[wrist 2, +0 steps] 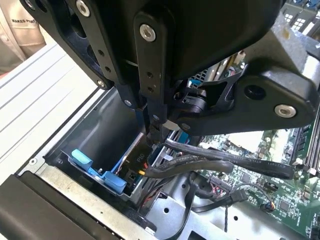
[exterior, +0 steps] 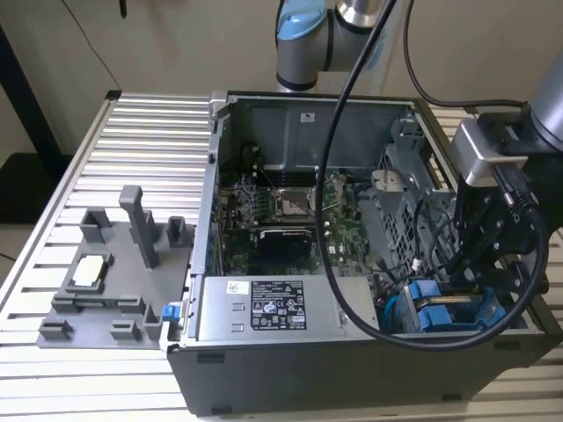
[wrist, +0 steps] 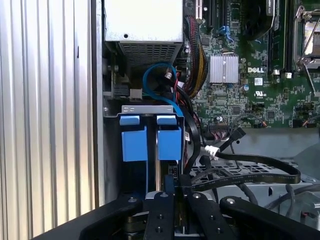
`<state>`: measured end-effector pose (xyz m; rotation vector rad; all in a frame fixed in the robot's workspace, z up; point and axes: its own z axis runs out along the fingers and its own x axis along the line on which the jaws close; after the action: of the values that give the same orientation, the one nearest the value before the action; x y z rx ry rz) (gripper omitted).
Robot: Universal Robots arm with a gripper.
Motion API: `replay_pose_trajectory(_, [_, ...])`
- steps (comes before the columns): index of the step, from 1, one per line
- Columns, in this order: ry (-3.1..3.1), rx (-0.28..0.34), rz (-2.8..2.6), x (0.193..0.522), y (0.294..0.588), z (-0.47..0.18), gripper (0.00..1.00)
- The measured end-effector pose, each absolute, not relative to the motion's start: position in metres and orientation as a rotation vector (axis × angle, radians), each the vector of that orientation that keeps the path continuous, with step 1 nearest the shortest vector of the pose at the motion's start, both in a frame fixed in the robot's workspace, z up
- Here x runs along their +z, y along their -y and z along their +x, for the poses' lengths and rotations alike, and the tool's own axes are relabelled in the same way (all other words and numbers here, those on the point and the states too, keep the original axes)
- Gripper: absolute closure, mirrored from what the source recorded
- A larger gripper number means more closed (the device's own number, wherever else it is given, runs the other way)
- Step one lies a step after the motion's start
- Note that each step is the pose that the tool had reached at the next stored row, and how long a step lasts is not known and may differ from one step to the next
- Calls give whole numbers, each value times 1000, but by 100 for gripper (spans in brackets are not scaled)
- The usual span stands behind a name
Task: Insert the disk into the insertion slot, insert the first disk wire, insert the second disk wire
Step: 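Insert the second disk wire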
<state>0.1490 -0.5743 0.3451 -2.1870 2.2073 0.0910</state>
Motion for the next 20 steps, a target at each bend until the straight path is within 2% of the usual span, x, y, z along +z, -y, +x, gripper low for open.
replay_pose_trajectory(20, [-2202,102,-2182,336,574,151,84])
